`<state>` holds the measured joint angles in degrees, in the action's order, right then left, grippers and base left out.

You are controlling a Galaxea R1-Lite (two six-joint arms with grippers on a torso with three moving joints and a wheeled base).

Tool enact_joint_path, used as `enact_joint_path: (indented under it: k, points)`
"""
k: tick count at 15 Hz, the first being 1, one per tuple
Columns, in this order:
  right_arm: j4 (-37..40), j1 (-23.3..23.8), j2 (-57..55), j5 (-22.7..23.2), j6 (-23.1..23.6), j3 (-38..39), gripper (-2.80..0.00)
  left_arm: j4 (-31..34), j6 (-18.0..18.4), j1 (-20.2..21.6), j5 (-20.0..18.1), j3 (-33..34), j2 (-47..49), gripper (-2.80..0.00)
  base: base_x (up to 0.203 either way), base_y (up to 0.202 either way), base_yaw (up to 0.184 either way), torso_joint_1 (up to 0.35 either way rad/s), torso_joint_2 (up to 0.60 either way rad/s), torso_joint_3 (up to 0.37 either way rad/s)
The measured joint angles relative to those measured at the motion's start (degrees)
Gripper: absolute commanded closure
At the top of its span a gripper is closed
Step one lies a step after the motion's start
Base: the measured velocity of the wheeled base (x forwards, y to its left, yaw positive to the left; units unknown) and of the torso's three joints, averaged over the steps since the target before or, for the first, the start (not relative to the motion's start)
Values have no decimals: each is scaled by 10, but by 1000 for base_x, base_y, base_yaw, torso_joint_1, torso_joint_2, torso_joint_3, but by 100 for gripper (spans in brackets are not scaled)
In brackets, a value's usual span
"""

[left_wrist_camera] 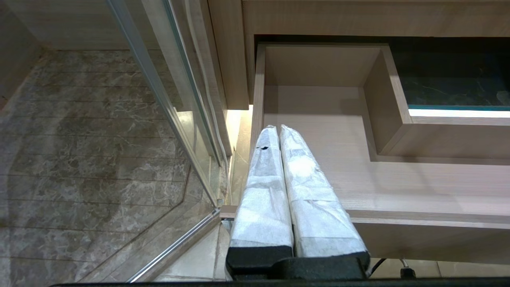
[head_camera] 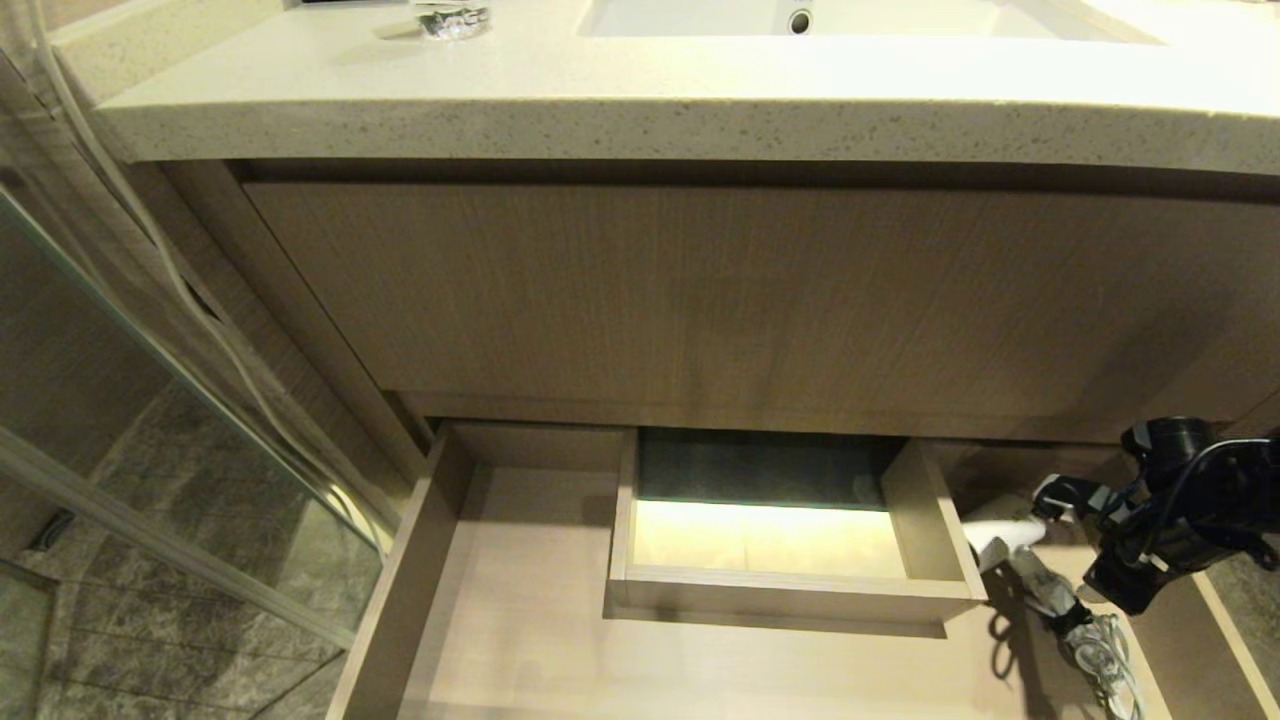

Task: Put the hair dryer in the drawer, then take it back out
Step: Take the hairdryer out

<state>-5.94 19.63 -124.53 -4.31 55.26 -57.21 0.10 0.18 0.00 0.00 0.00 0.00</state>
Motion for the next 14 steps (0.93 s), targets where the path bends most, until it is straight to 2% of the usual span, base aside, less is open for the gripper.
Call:
enact_joint_path:
  k: [7, 11, 14]
  points:
    - [-13, 0, -64, -1, -29, -39, -280, 0, 0, 0, 0, 0, 0, 0, 0, 0, 0, 0, 0, 0]
    - [-26, -13, -91, 0, -55, -56, -280, 0, 0, 0, 0, 0, 0, 0, 0, 0, 0, 0, 0, 0]
    - [-28, -23, -116, 2, -57, -85, -280, 0, 0, 0, 0, 0, 0, 0, 0, 0, 0, 0, 0, 0]
